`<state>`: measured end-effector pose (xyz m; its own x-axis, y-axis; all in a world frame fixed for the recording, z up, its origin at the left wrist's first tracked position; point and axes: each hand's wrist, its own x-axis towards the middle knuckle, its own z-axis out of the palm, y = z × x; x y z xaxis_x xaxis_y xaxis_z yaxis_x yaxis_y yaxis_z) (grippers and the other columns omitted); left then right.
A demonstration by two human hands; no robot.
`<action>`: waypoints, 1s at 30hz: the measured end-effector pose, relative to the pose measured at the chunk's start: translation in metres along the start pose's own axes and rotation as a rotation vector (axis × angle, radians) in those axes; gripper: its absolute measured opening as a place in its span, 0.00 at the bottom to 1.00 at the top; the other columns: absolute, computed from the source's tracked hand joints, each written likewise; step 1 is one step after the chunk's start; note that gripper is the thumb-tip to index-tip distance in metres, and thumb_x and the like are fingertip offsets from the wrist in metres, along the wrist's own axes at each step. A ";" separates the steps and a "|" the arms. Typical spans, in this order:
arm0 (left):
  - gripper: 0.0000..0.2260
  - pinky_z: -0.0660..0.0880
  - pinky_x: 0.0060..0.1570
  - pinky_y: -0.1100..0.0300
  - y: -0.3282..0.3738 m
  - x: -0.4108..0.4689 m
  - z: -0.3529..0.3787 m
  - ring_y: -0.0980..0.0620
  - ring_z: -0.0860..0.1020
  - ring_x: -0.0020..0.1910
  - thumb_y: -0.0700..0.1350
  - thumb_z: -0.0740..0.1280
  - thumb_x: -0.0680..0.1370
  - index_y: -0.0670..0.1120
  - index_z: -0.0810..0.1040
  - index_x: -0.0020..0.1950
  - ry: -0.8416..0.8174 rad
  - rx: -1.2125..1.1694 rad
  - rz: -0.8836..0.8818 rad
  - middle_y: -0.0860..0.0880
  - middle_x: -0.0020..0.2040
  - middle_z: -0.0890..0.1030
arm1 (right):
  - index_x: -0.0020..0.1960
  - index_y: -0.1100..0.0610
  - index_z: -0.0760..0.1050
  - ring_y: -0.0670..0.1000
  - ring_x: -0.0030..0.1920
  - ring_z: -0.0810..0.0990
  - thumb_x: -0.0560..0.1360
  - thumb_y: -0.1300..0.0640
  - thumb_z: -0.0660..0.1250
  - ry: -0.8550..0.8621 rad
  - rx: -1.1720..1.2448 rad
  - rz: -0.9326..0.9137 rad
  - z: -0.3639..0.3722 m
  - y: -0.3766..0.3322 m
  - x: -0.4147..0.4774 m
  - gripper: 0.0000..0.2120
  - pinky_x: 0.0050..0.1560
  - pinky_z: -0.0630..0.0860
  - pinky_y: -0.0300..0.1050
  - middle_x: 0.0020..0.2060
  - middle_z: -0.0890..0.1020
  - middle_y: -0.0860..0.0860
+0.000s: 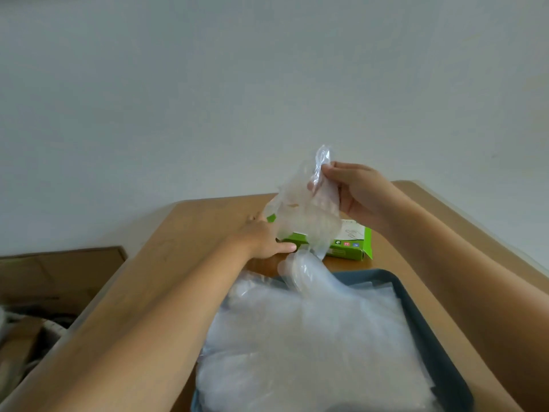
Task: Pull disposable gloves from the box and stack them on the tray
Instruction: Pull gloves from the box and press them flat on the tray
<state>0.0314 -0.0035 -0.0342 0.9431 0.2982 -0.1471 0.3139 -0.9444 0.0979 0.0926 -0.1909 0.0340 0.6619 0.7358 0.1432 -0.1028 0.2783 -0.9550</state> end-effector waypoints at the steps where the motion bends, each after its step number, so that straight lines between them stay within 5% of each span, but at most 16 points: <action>1: 0.39 0.57 0.71 0.43 0.008 -0.008 -0.007 0.39 0.58 0.73 0.74 0.55 0.67 0.56 0.63 0.74 -0.008 0.020 -0.031 0.44 0.75 0.62 | 0.44 0.63 0.75 0.49 0.37 0.82 0.81 0.61 0.55 -0.050 0.010 0.026 0.001 -0.008 -0.007 0.13 0.38 0.79 0.40 0.34 0.82 0.54; 4: 0.25 0.59 0.71 0.50 0.027 -0.027 -0.022 0.42 0.59 0.73 0.49 0.59 0.81 0.39 0.59 0.75 -0.035 -0.059 -0.157 0.44 0.74 0.60 | 0.45 0.65 0.74 0.49 0.34 0.82 0.81 0.61 0.53 -0.184 -0.025 0.158 0.003 -0.026 -0.029 0.13 0.36 0.79 0.40 0.34 0.81 0.55; 7: 0.21 0.62 0.69 0.54 0.026 -0.012 -0.018 0.42 0.64 0.71 0.42 0.58 0.82 0.33 0.61 0.72 -0.062 0.002 -0.160 0.39 0.72 0.65 | 0.51 0.68 0.74 0.49 0.36 0.82 0.81 0.62 0.55 -0.209 -0.094 0.179 0.001 -0.033 -0.046 0.12 0.37 0.80 0.40 0.38 0.81 0.57; 11: 0.18 0.64 0.70 0.51 0.030 -0.021 -0.019 0.41 0.66 0.71 0.43 0.59 0.82 0.41 0.67 0.72 -0.103 -0.016 -0.159 0.39 0.72 0.66 | 0.60 0.71 0.72 0.51 0.39 0.81 0.78 0.60 0.59 -0.223 -0.130 0.195 -0.005 -0.043 -0.063 0.17 0.42 0.80 0.40 0.44 0.78 0.60; 16: 0.21 0.65 0.67 0.51 0.034 -0.035 -0.022 0.42 0.68 0.67 0.55 0.60 0.80 0.48 0.70 0.70 -0.034 0.001 -0.068 0.44 0.69 0.70 | 0.52 0.65 0.75 0.51 0.37 0.81 0.80 0.59 0.57 -0.289 -0.183 0.248 -0.003 -0.047 -0.079 0.12 0.40 0.80 0.42 0.41 0.80 0.57; 19: 0.23 0.63 0.68 0.56 0.038 -0.054 -0.041 0.47 0.72 0.66 0.59 0.52 0.82 0.48 0.73 0.69 -0.034 -0.424 0.029 0.47 0.66 0.74 | 0.55 0.65 0.76 0.51 0.40 0.80 0.78 0.56 0.60 -0.356 -0.265 0.280 0.001 -0.046 -0.088 0.14 0.44 0.80 0.42 0.43 0.80 0.57; 21: 0.36 0.57 0.74 0.53 0.044 -0.073 -0.050 0.48 0.69 0.69 0.70 0.46 0.75 0.46 0.72 0.68 -0.174 -0.913 0.147 0.44 0.71 0.71 | 0.54 0.66 0.77 0.51 0.41 0.80 0.77 0.56 0.61 -0.383 -0.290 0.279 0.004 -0.045 -0.093 0.14 0.44 0.79 0.41 0.44 0.80 0.58; 22: 0.44 0.52 0.75 0.52 0.044 -0.081 -0.052 0.45 0.66 0.72 0.73 0.43 0.72 0.41 0.64 0.75 -0.263 -1.070 0.234 0.39 0.73 0.67 | 0.54 0.69 0.76 0.51 0.41 0.80 0.78 0.57 0.60 -0.385 -0.302 0.271 0.006 -0.045 -0.095 0.15 0.44 0.79 0.41 0.45 0.79 0.60; 24: 0.46 0.46 0.75 0.50 0.051 -0.095 -0.056 0.37 0.62 0.71 0.72 0.41 0.74 0.33 0.51 0.75 -0.326 -1.176 0.375 0.30 0.68 0.65 | 0.56 0.75 0.72 0.52 0.40 0.79 0.80 0.58 0.59 -0.386 -0.342 0.256 0.008 -0.043 -0.098 0.18 0.43 0.78 0.39 0.46 0.77 0.62; 25: 0.46 0.48 0.76 0.47 0.053 -0.099 -0.055 0.37 0.64 0.71 0.72 0.45 0.74 0.35 0.59 0.75 -0.345 -1.157 0.435 0.33 0.69 0.68 | 0.56 0.76 0.71 0.52 0.40 0.79 0.81 0.59 0.59 -0.393 -0.360 0.241 0.011 -0.043 -0.101 0.18 0.43 0.77 0.39 0.45 0.77 0.63; 27: 0.35 0.55 0.74 0.42 0.052 -0.111 -0.054 0.45 0.68 0.71 0.69 0.58 0.75 0.42 0.71 0.69 -0.367 -1.110 0.566 0.44 0.68 0.73 | 0.50 0.72 0.78 0.50 0.39 0.80 0.81 0.59 0.58 -0.355 -0.380 0.192 0.016 -0.042 -0.104 0.16 0.43 0.77 0.39 0.42 0.79 0.60; 30: 0.08 0.69 0.68 0.46 0.060 -0.130 -0.053 0.49 0.79 0.52 0.47 0.68 0.74 0.45 0.83 0.48 -0.363 -1.170 0.464 0.46 0.47 0.82 | 0.46 0.60 0.82 0.51 0.43 0.82 0.80 0.54 0.60 -0.157 -0.349 0.155 0.017 -0.039 -0.106 0.15 0.54 0.78 0.49 0.41 0.83 0.55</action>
<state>-0.0668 -0.0918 0.0433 0.9629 -0.2480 -0.1065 0.0524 -0.2154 0.9751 0.0138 -0.2688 0.0606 0.5342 0.8454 0.0026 0.0838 -0.0499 -0.9952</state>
